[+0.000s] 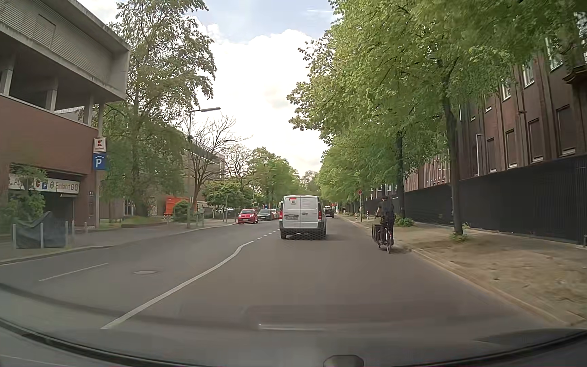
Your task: Follow the waypoints while adhering to traffic rules and regulations
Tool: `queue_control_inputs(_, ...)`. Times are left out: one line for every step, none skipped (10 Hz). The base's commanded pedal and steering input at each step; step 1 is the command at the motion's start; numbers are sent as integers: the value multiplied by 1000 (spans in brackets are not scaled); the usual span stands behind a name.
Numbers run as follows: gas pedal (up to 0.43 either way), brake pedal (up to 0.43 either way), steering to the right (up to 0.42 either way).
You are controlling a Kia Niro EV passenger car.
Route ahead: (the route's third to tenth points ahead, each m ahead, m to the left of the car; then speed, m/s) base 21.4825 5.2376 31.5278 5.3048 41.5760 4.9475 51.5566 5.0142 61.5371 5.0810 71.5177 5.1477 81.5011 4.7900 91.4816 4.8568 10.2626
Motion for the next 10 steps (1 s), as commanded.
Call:
queue_control_inputs(87, 18, -22)
queue_control_inputs(87, 24, -21)
queue_control_inputs(79, 18, -21)
queue_control_inputs(67, 18, -20)
queue_control_inputs(67, 18, -19)
queue_control_inputs(67, 18, -16)
queue_control_inputs(67, 18, -10)
queue_control_inputs(67, 18, -9)
queue_control_inputs(67, 18, -9)
queue_control_inputs(67, 24, -8)
